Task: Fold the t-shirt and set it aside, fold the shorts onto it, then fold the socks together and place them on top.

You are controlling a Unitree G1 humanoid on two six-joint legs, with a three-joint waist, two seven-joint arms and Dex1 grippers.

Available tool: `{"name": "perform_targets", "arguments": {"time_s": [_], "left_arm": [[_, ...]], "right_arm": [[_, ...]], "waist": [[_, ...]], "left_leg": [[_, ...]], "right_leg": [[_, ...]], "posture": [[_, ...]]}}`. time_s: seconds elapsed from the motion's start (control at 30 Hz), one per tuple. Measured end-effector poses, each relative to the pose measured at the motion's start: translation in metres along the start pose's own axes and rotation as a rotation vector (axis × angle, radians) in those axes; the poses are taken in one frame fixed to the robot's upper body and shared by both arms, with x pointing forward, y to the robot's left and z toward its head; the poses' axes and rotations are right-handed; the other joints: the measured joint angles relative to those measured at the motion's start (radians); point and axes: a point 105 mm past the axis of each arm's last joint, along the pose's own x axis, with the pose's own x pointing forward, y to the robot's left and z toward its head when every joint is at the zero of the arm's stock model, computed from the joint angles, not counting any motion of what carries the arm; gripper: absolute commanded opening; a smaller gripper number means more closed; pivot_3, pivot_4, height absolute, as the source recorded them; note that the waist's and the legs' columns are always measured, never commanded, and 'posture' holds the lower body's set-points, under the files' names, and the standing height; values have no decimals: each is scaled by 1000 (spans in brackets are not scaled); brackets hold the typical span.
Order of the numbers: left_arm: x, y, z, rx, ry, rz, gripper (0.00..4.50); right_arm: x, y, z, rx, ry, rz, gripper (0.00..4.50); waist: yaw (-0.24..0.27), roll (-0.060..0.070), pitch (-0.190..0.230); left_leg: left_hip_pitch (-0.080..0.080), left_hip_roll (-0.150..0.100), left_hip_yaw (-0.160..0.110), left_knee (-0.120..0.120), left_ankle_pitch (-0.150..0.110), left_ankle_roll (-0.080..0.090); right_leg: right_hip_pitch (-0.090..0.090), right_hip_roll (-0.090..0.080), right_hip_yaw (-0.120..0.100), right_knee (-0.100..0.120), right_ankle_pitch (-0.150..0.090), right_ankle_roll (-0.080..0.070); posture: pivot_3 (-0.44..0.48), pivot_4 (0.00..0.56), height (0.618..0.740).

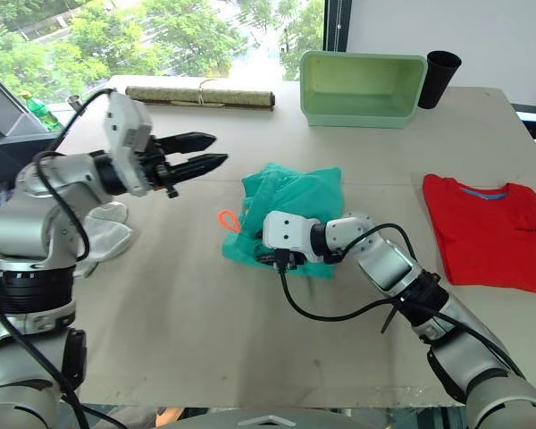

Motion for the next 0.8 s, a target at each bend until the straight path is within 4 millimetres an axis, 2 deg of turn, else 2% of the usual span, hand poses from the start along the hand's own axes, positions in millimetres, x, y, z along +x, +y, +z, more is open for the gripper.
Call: {"name": "perform_targets", "arguments": {"time_s": [0.03, 0.07, 0.2, 0.27, 0.4, 0.5, 0.6, 0.63, 0.67, 0.8], "left_arm": [[8, -6, -4, -11, 2, -29, 2200], [15, -11, -7, -21, 6, -55, 2200], [35, -21, -27, -26, 50, -105, 2200], [42, -20, -41, -19, 81, -111, 2200], [57, -16, -68, 4, 125, -103, 2200], [61, -11, -91, 9, 168, -89, 2200], [63, -11, -107, 39, 201, -100, 2200], [63, -11, -110, 40, 204, -100, 2200], [62, -10, -113, 45, 205, -98, 2200], [63, -10, -113, 50, 195, -97, 2200]], "right_arm": [[-7, -1, 5, 18, -17, -5, 4126], [-16, -2, 11, 31, -37, -11, 4451], [-56, -4, 38, 112, -128, -53, 4451], [-77, -6, 40, 183, -154, -108, 4451], [-106, -18, 7, 359, -108, -279, 4451], [-119, -24, -23, 527, -96, -390, 4451], [-121, -30, -60, 738, -60, -494, 4451], [-120, -29, -66, 775, -55, -501, 4451], [-115, -29, -70, 862, -97, -503, 4451], [-99, -34, -70, 964, -138, -476, 4451]], "waist": [[1, 0, 0], [1, 0, 0], [0, 0, 0], [-1, 0, 0], [4, 0, 0], [3, -1, 0], [0, -1, 0], [-1, -1, 0], [-2, -1, 0], [-5, 0, 0]], "left_leg": [[0, 0, 0, 0, 0, 0], [0, 0, 0, 0, 0, 0], [0, 1, 0, 0, 0, 0], [1, 1, 0, 0, 0, 0], [1, 0, 0, 0, 0, 0], [0, 0, 1, -1, 0, 0], [0, 0, 1, -1, 0, 0], [0, 0, 1, -1, 0, 0], [0, 1, 1, -1, 0, 0], [0, 1, 1, -1, 0, 0]], "right_leg": [[0, 0, 0, 0, 0, 0], [0, 0, 0, 0, 0, 0], [0, 1, 0, 0, 0, 0], [0, 1, 0, 0, 0, 0], [0, 0, -1, 0, 0, 0], [-1, 0, 1, 0, 0, 0], [-1, 1, 1, 0, 0, 0], [-1, 1, 0, 0, 0, 0], [-2, 1, 1, 1, 0, 0], [-2, 1, 1, 1, 0, 0]], "posture": [[0, 150, 740], [0, 150, 740], [0, 150, 740], [0, 150, 740], [0, 150, 740], [0, 150, 740], [0, 150, 740], [0, 150, 740], [0, 150, 740], [0, 150, 740]]}}
